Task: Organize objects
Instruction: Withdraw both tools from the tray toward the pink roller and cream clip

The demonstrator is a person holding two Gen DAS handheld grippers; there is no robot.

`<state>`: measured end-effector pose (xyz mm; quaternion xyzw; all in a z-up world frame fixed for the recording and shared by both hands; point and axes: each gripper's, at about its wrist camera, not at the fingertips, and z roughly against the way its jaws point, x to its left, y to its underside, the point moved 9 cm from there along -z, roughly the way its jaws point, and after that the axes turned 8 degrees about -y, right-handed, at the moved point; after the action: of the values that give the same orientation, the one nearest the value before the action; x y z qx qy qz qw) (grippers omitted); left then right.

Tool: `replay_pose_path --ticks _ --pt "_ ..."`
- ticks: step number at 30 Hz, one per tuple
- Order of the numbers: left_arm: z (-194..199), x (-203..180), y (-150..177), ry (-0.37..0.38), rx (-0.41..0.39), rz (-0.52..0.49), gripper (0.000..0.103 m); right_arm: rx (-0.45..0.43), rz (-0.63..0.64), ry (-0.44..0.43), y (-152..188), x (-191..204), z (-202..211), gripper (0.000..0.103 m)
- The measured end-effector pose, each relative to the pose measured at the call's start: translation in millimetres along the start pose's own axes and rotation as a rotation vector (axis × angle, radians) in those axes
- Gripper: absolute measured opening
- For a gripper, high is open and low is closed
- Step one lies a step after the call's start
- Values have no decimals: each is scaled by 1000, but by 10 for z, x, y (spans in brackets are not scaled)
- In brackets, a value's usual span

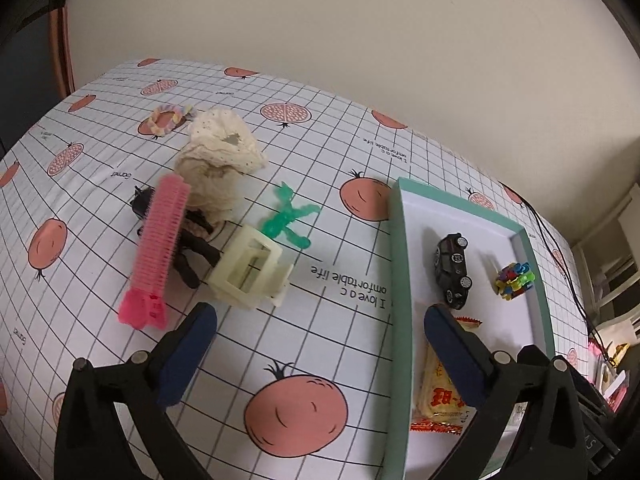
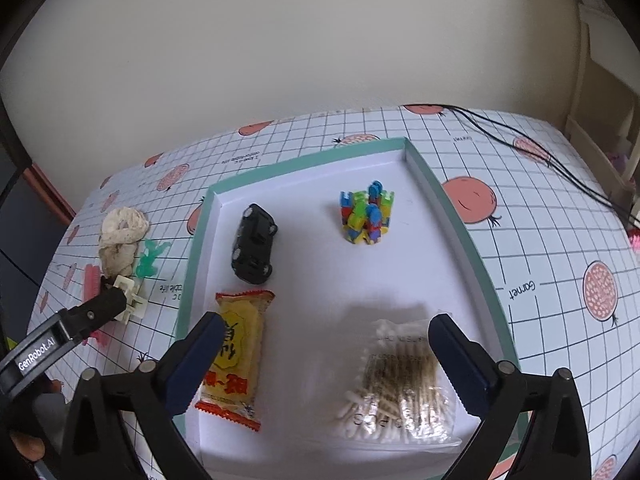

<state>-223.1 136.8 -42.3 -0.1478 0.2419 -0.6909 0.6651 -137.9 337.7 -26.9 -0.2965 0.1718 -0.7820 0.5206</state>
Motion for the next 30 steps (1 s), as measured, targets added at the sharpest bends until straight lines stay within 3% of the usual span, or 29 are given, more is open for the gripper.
replay_pose_path --ticks 9,15,20,25,30 --pt "57 225 -159 14 -10 29 103 -8 41 -11 -79 365 -30 103" --pt "149 535 -337 55 -10 137 103 -20 71 -32 -207 711 4 103" --pt "153 779 -409 33 69 175 103 -21 108 -61 -295 1090 42 103" --pt "230 930 -531 -9 88 150 103 12 136 -96 -310 1497 -20 102" --pt "267 1014 -667 -8 103 177 103 87 177 -75 -251 1754 -219 100"
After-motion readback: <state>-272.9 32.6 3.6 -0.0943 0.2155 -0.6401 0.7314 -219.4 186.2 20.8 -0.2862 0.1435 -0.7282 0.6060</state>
